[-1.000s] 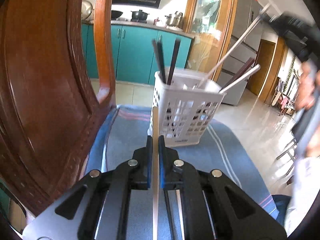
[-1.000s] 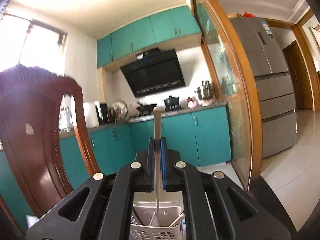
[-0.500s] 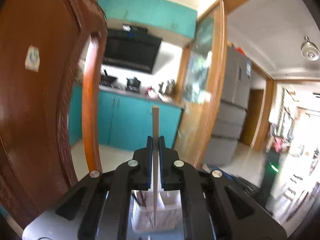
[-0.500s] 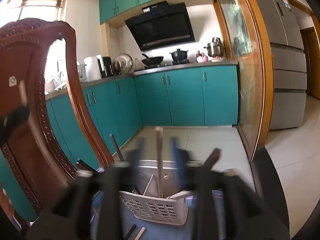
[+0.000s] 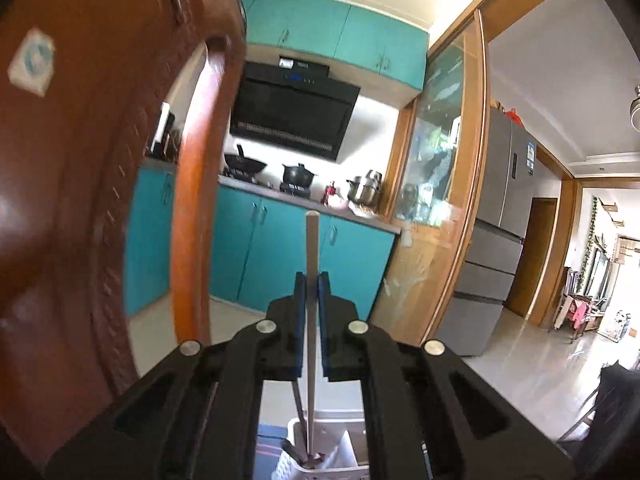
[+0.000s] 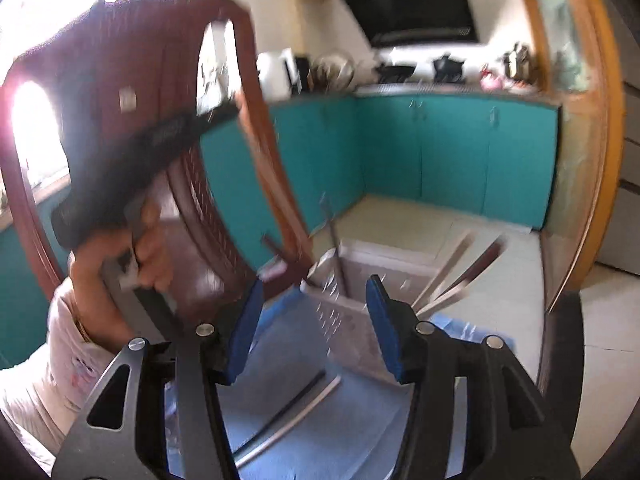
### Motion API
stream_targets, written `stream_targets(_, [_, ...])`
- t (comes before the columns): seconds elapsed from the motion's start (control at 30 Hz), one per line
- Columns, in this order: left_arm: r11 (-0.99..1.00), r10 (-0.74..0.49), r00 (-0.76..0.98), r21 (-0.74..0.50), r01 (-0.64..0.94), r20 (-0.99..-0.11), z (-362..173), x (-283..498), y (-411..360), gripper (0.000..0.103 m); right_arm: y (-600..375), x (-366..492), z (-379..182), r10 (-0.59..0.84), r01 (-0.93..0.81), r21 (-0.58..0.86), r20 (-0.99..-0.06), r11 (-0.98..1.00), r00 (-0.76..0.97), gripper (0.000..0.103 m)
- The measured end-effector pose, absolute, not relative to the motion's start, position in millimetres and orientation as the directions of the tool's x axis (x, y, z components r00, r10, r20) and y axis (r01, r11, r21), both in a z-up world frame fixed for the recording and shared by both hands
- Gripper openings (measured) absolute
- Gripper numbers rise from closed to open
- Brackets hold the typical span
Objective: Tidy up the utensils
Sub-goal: 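Carry both wooden chopsticks into the white basket and open both tools, then move both open tools back down to the last black and white chopsticks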
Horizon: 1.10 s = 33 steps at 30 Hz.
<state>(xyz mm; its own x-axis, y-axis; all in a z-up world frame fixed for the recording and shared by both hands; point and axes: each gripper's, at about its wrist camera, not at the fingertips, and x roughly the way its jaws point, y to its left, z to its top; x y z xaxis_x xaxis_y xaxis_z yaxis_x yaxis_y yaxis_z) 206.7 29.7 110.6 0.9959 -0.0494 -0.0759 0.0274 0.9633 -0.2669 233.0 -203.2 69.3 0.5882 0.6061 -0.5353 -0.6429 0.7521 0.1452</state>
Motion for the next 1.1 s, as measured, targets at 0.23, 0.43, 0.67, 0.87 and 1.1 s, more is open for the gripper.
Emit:
stream_targets(0.23, [0.982,-0.056,0.976,-0.189,0.015,-0.209,78,241,5,0.007,-160,249,-18,0.407,-0.586,0.045,-0.762,0.809,0.504,0.044])
stream_targets(0.43, [0.985,-0.067,0.969,-0.17,0.026,-0.237,73,239,3,0.02,-150,260,-71,0.324,-0.514,0.062,-0.839,0.856,0.438,0.036])
stream_targets(0.67, [0.981,-0.074,0.975,-0.19,0.034,-0.208,86,209,10,0.03,-138,270,-94,0.328,-0.453,0.118,-0.846,0.884,0.42,0.037])
stream_targets(0.87, [0.993,-0.036,0.982,-0.121,0.014,-0.186,94,179,2,0.037,-111,271,-115,0.23,-0.464,0.008,-0.875,0.886,0.425,0.037])
stream_targets(1.1, [0.999,-0.041,0.984,-0.03,0.036,-0.172,91,163,-18,0.038,-111,265,-116,0.226,-0.467,0.001,-0.875,0.884,0.428,0.018])
